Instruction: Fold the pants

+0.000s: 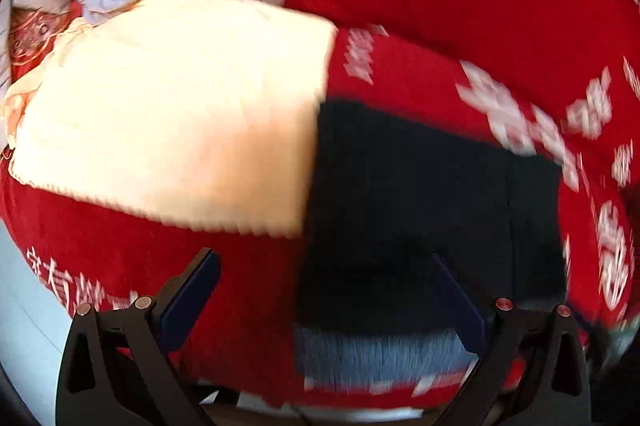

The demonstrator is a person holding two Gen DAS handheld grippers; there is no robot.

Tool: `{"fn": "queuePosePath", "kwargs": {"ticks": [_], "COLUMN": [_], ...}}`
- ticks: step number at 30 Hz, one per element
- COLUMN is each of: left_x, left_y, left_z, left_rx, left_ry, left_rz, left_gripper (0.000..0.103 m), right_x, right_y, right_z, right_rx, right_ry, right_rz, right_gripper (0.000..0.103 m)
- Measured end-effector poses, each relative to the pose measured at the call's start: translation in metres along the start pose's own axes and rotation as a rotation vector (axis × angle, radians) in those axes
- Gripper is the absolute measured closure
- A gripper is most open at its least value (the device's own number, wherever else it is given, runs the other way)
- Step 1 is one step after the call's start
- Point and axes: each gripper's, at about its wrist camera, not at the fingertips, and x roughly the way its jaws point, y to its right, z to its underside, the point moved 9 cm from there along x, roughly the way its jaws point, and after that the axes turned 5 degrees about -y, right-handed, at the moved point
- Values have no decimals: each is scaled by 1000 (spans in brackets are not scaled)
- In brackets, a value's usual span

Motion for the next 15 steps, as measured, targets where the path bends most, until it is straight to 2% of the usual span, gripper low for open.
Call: {"fn": "queuePosePath", "kwargs": {"ticks": [3, 6, 8, 10, 12, 15], "left_x": [28, 61, 54, 40, 21, 2], "left_y": [-17, -22, -20, -14, -4, 20], "left_z": [-31, -35, -32, -26, -10, 28], "left_rx": [-50, -63, -47, -33, -13, 93], "left_ry": [-48, -120, -91, -71, -39, -4], "left_rz": [-107, -114, -121, -101, -21, 12], "left_gripper": [0, 0, 0, 0, 0, 0], "right_x": [0, -5, -11, -20, -27, -32], "right_y": [-2, -6, -7, -7, -7, -4], "right_z": [2, 8, 10, 14, 18, 23], "right_rx": [-4, -9, -30, -48, -53, -59], "right_ry": [2, 13, 25, 45, 60, 71], "right_rz": [17, 19, 40, 62, 66, 103], "right_gripper": [0, 0, 0, 0, 0, 0]}}
